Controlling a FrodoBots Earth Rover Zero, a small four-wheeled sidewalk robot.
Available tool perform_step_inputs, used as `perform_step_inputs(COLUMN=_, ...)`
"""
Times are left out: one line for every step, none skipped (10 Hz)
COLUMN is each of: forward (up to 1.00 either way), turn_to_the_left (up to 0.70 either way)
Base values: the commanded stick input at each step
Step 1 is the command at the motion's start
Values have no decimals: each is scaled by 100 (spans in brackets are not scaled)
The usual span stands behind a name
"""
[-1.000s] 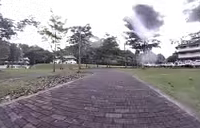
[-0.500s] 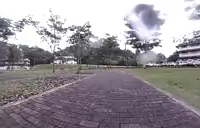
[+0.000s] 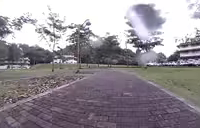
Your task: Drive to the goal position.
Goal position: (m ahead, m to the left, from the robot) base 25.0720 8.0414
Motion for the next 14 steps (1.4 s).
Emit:
perform_step_inputs(forward=70, turn_to_the_left=0)
perform_step_inputs(forward=70, turn_to_the_left=0)
perform_step_inputs(forward=70, turn_to_the_left=0)
perform_step_inputs(forward=70, turn_to_the_left=0)
perform_step_inputs(forward=70, turn_to_the_left=0)
perform_step_inputs(forward=70, turn_to_the_left=0)
perform_step_inputs(forward=70, turn_to_the_left=0)
perform_step_inputs(forward=70, turn_to_the_left=0)
perform_step_inputs(forward=70, turn_to_the_left=0)
perform_step_inputs(forward=70, turn_to_the_left=0)
perform_step_inputs(forward=70, turn_to_the_left=0)
perform_step_inputs(forward=70, turn_to_the_left=0)
perform_step_inputs(forward=70, turn_to_the_left=0)
perform_step_inputs(forward=70, turn_to_the_left=0)
